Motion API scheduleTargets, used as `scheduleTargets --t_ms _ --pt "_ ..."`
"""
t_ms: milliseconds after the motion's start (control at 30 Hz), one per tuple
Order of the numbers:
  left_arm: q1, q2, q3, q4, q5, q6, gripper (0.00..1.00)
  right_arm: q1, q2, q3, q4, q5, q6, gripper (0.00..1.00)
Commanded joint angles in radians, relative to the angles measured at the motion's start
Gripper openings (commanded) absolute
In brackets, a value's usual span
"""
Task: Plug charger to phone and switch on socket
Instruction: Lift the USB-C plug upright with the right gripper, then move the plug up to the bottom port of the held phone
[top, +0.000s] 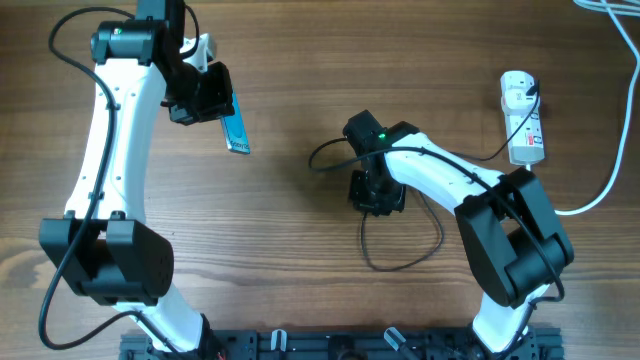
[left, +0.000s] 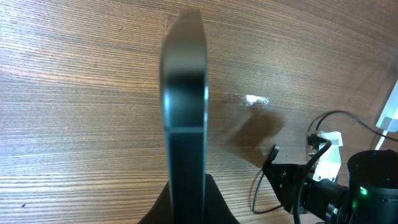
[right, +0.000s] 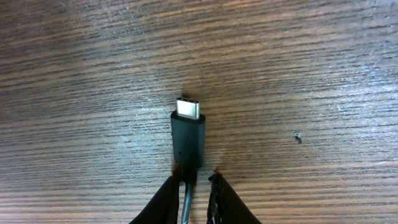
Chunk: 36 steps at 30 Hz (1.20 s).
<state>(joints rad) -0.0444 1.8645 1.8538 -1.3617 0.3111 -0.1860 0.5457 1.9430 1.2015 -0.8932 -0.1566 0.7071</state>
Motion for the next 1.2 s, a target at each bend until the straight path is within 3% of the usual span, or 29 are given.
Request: scheduleTargets --t_ms 0,533,567,733,867,1167 --pt "0.003 -0.009 -0.004 0.003 0.002 -0.009 0.04 0.008 0.017 -0.016 0.0 -0.001 0.018 0.18" --pt "0.003 -0.009 -0.004 0.003 0.002 -0.009 0.04 0.008 0.017 -0.016 0.019 -0.002 0.017 0.08" --pt "0.003 -0.009 -0.004 0.003 0.002 -0.009 0.04 0.008 0.017 -0.016 0.027 -0.002 -0.004 0.04" --pt "0.003 -0.009 -0.004 0.011 0.005 -0.008 0.04 -0.003 0.017 -0.006 0.04 -0.002 -0.078 0.04" --pt "0.003 -0.009 -0.004 0.068 0.179 0.072 0.04 -0.034 -0.032 0.054 -0.012 -0.06 -0.198 0.04" --pt "0.003 -0.009 -0.004 0.303 0.674 0.104 0.04 -0.029 -0.447 0.059 -0.051 -0.214 -0.411 0.04"
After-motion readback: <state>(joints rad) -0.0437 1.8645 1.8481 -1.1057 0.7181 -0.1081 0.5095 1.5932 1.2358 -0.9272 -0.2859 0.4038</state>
